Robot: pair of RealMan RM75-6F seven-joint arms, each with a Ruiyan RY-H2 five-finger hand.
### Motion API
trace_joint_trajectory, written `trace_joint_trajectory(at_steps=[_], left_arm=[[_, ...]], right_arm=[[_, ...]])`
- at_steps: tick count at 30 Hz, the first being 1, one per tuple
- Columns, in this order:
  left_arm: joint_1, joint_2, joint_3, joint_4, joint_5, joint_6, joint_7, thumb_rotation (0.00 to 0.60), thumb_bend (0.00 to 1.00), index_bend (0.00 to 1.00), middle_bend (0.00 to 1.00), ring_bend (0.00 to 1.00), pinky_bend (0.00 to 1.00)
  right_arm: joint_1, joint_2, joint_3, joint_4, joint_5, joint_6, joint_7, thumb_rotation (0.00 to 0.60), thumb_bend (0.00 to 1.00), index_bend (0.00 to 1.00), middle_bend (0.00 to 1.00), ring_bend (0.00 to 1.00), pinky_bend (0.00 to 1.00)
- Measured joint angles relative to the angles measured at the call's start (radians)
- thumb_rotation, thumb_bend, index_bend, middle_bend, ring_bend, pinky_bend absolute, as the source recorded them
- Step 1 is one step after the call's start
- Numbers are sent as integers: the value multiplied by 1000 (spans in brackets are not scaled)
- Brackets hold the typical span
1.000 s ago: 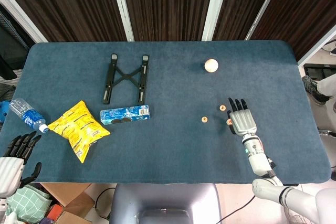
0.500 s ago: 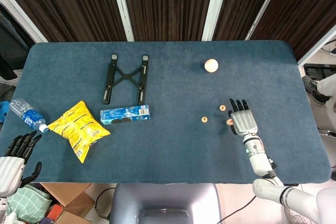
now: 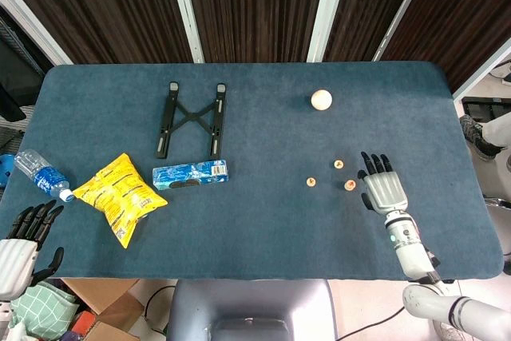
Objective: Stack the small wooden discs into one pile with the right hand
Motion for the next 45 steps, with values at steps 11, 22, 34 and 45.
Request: trace_joint_trajectory(at_steps=[11,22,34,45], left_arm=[[0,-2,2,-2,6,2,6,600,493,0,0,0,70],[2,-1,2,0,5,3,4,600,493,0,0,0,71],[2,-1,2,0,3,2,1,600,493,0,0,0,70],[-1,-2,-1,-2,-4,-4,7,600,493,0,0,0,70]], right_arm=[[-67,35,-60,60,-42,6,86,600,518,451,42,0,0],[-35,-33,-37,175,-19,-76,97,600,519,480,44,0,0],[-26,-71,-23,227,-14,-96,97,600,518,583,41,0,0],[-25,-62,0,190,-30,-64,120,600,518,633,43,0,0]])
